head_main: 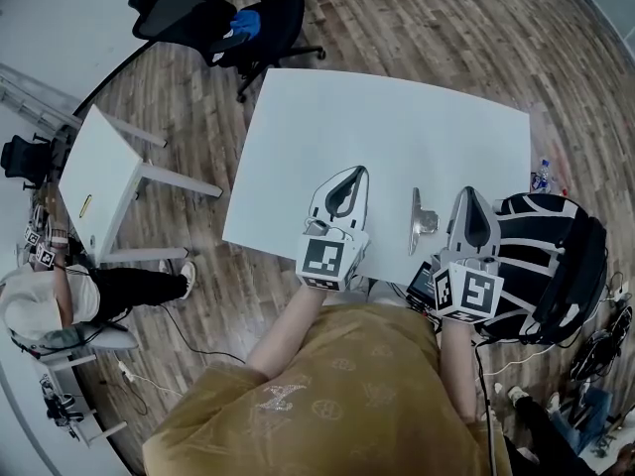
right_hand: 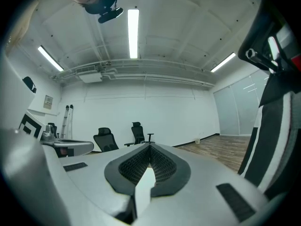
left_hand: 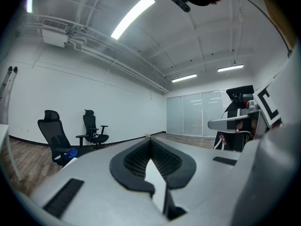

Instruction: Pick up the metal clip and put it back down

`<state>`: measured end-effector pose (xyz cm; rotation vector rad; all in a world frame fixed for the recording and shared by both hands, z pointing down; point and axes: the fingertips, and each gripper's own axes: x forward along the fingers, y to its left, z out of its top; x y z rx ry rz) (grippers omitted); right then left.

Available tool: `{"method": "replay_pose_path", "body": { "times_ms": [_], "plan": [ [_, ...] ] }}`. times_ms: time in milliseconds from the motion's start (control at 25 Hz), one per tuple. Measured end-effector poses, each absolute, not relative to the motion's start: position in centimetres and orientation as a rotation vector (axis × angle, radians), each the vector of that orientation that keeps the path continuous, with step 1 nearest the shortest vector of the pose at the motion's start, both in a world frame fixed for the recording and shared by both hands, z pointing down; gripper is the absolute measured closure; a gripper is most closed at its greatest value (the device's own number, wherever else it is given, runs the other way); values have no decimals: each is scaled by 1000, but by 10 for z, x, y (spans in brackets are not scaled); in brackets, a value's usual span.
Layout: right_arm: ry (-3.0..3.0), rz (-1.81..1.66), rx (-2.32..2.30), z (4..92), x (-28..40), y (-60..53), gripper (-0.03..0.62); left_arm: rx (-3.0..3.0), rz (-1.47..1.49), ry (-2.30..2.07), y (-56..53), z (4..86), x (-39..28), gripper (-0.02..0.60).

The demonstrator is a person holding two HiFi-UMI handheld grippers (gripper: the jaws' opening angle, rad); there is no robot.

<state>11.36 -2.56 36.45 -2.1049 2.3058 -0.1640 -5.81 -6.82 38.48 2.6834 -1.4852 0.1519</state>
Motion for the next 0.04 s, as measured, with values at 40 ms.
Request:
{"method": "replay_pose_path", "body": {
  "times_ms": [40],
  "plan": [
    [2311,-166,-2099,365,112,-25,586,2682,154,-1486,-68,385,-58,580]
  ]
}}
